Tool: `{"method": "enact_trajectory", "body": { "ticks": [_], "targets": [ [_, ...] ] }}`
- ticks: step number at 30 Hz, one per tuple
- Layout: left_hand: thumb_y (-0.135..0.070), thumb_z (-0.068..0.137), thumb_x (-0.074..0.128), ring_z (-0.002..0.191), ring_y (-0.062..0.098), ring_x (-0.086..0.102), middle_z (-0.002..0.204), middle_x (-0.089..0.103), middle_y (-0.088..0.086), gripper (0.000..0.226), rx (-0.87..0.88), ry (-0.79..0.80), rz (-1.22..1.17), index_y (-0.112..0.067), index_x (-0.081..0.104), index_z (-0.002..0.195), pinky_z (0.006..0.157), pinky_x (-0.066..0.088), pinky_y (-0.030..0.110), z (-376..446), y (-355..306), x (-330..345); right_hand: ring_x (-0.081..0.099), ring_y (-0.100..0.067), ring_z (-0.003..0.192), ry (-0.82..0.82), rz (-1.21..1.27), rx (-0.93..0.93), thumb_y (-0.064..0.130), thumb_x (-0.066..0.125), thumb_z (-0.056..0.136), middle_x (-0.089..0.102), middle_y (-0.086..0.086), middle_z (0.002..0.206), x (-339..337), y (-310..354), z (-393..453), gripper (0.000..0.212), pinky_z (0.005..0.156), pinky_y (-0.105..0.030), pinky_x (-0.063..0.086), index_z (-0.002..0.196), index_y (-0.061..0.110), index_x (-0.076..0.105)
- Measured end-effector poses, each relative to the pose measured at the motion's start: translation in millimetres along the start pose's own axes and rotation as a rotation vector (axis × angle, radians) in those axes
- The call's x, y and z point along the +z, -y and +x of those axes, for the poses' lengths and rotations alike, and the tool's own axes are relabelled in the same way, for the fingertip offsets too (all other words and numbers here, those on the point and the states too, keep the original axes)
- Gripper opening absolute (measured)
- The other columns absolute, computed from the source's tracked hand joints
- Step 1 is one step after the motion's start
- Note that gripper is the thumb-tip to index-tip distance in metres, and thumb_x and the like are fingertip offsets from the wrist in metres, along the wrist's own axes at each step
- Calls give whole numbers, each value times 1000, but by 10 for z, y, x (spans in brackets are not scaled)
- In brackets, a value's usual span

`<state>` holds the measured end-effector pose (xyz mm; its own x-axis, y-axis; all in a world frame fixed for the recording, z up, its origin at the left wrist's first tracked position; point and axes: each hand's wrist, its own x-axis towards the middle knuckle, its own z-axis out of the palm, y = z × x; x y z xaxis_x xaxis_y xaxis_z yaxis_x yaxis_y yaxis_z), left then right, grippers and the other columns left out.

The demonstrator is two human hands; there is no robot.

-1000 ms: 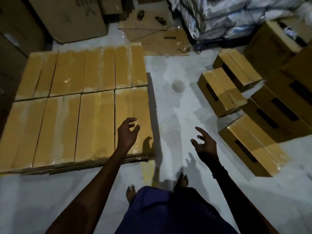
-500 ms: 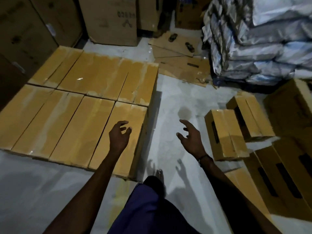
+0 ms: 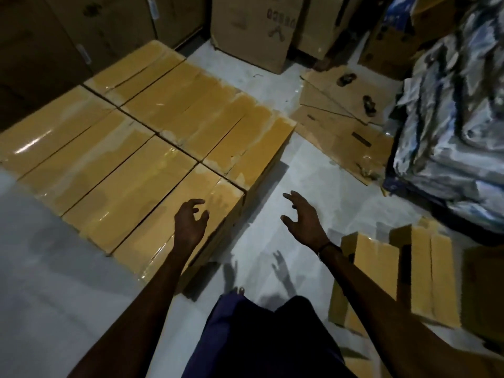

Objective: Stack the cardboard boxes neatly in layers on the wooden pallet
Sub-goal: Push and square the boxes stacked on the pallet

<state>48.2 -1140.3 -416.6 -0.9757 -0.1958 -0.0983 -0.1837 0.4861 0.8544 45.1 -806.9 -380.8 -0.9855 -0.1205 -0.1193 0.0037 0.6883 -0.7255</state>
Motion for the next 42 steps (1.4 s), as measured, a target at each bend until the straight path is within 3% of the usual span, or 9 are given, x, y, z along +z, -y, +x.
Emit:
{"method": "enact_trajectory", "body": {
  "ticks": [3, 7, 13, 21, 23, 28, 34, 38, 42],
  "targets": [
    [-17, 94, 72, 110, 29, 66, 125, 64, 11, 29, -46, -32, 70, -16, 65, 123, 85, 47, 31, 5, -40, 201, 35, -31, 149, 129, -76, -69, 17, 71, 95, 34, -12, 163, -161, -194, 460, 63, 116, -54, 37, 152, 15, 45],
    [-20, 93, 72, 111, 30, 65, 128, 62, 11, 33, -128, -70, 176, -18, 64, 125, 90, 49, 36, -31, -94, 512, 26, -29, 153, 272, -140, -154, 14, 70, 96, 31, -14, 164, -318, -476, 972, 64, 122, -41, 27, 153, 12, 42],
    [-23, 93, 74, 123, 32, 56, 139, 54, 15, 41, -295, -169, 277, -15, 60, 131, 101, 43, 40, -172, -324, 1087, 17, -26, 156, 483, -174, -318, 10, 69, 96, 30, -10, 165, -579, -1055, 1612, 64, 122, -43, 28, 154, 14, 41],
    [-25, 93, 72, 133, 38, 44, 152, 41, 15, 52, -496, -255, 362, -17, 54, 141, 101, 47, 50, -334, -489, 1669, 11, -25, 157, 617, -272, -498, 9, 67, 97, 12, -7, 171, -721, -1563, 2205, 69, 121, -33, 18, 158, 15, 34],
    [-25, 91, 74, 136, 39, 41, 156, 39, 14, 57, -508, -252, 387, -19, 53, 143, 100, 47, 51, -277, -374, 1810, 13, -27, 156, 626, -275, -529, 7, 67, 96, 10, -6, 171, -593, -1631, 2354, 70, 120, -32, 18, 158, 15, 34],
    [-35, 90, 75, 145, 40, 32, 163, 31, 12, 69, -527, -254, 472, -23, 45, 151, 104, 45, 60, 1, 345, 2242, 12, -32, 157, 649, -343, -633, 12, 70, 95, 5, -7, 172, 151, -2006, 2832, 77, 123, -51, 21, 160, 20, 30],
    [-44, 95, 68, 156, 39, 2, 172, 5, 5, 81, -539, -231, 598, -33, 23, 161, 116, 18, 73, 387, 1449, 2652, 9, -38, 156, 567, -412, -763, 24, 69, 96, 5, -4, 172, 1290, -2494, 3444, 77, 121, -55, 21, 161, 27, 27],
    [-47, 96, 65, 157, 37, -8, 172, -5, 3, 84, -440, -239, 674, -40, 13, 161, 119, 0, 73, 488, 2066, 2824, 9, -41, 156, 546, -455, -833, 33, 67, 97, 7, -4, 172, 1872, -2726, 3711, 74, 121, -63, 21, 160, 28, 28],
    [-50, 93, 66, 155, 37, -16, 171, -19, 0, 98, -364, -278, 740, -44, -2, 162, 115, -8, 72, 523, 2389, 2970, -4, -39, 156, 486, -465, -809, 38, 56, 104, 4, -1, 172, 2194, -2945, 3704, 66, 115, -75, 18, 161, 35, 24]
  ]
}}
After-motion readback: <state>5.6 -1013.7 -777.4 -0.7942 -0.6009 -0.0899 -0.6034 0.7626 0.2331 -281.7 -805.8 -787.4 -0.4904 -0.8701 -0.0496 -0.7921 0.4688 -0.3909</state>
